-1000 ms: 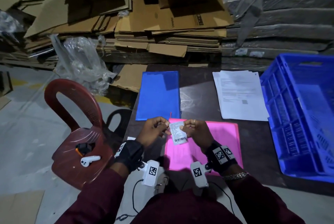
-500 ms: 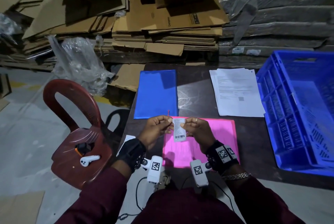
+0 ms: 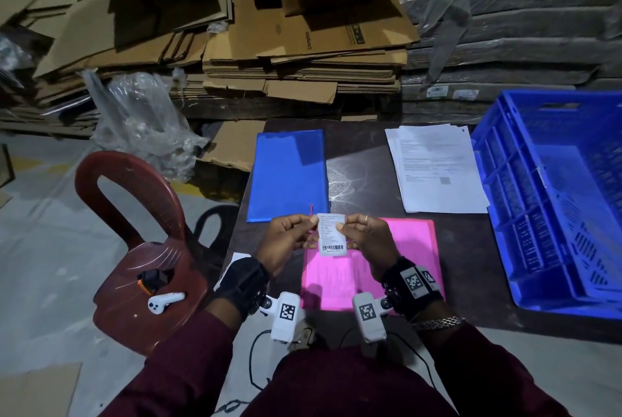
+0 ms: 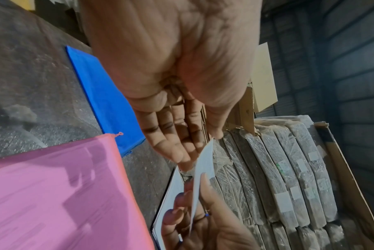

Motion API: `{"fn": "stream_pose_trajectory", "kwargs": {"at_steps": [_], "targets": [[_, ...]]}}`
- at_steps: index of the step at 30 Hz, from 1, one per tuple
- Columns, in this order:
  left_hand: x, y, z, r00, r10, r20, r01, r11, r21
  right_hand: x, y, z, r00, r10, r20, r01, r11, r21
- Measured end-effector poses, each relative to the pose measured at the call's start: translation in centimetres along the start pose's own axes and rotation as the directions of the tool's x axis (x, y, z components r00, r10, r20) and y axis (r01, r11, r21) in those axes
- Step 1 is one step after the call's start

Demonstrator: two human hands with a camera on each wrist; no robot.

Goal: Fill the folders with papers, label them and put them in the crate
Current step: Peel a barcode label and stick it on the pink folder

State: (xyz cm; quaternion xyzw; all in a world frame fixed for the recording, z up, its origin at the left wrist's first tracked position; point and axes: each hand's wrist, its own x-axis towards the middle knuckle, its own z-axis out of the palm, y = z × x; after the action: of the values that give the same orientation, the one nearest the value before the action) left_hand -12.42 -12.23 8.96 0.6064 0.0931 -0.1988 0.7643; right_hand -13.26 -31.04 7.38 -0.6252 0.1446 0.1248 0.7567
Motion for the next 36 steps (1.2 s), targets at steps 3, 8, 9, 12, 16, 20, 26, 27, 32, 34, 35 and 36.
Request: {"fn": "stream_pose_trajectory", "kwargs": {"at_steps": [3,8,9,12,16,20,26,27,32,34,35,36], "targets": [[-0.1,-0.4,-0.1,1.000,0.025,-0.014,-0.025,0.999,0.043,0.0,-0.3,0.1,1.000,0.003,-0.028,-0.003,1.000,0.018],[-0.4,-0.3,0.0,0.997,0.069,-0.032,-0.069,0.998,0.006,-0.2,-0.8,0.4,0.999,0.034,-0.001,-0.034,0.998,0.054],[-0.5,-0.2,0.1,0.997,0.067,-0.032,-0.067,0.998,-0.015,-0.3,-0.9,0.4,0.999,0.042,0.004,-0.042,0.997,0.070],[-0.5,-0.2,-0.1,0.998,0.056,-0.030,-0.057,0.997,-0.050,-0.5,-1.1,0.6,0.999,0.049,0.012,-0.050,0.993,0.104],[-0.6,-0.2,-0.4,1.000,0.018,-0.022,-0.019,0.999,-0.043,-0.6,-1.1,0.7,1.000,0.027,-0.009,-0.026,0.994,0.103],[-1.3,-0.2,-0.5,0.999,-0.007,0.034,0.007,1.000,-0.001,-0.5,-1.1,0.9,0.995,-0.020,-0.097,0.031,0.993,0.112],[-1.7,-0.8,-1.1,0.997,0.008,0.076,-0.015,0.996,0.086,-0.3,-1.1,0.7,0.989,-0.051,-0.138,0.063,0.995,0.080],[-1.7,-0.8,-1.0,0.997,0.018,0.076,-0.025,0.995,0.095,-0.3,-1.2,0.7,0.989,-0.051,-0.136,0.063,0.995,0.081],[-1.8,-0.8,-1.0,0.994,0.054,0.098,-0.066,0.991,0.121,-0.4,-1.3,0.7,0.991,-0.040,-0.127,0.055,0.992,0.112],[-1.7,-0.9,-1.1,0.992,0.057,0.111,-0.068,0.993,0.095,-0.5,-1.4,0.7,0.992,-0.032,-0.120,0.050,0.988,0.145],[-1.7,-0.9,-1.0,0.992,0.060,0.113,-0.069,0.994,0.081,-0.5,-1.6,0.8,0.992,-0.027,-0.120,0.047,0.985,0.169],[-1.7,-0.9,-0.9,0.991,0.064,0.114,-0.072,0.995,0.067,-0.5,-1.6,0.8,0.992,-0.022,-0.123,0.045,0.981,0.188]]}}
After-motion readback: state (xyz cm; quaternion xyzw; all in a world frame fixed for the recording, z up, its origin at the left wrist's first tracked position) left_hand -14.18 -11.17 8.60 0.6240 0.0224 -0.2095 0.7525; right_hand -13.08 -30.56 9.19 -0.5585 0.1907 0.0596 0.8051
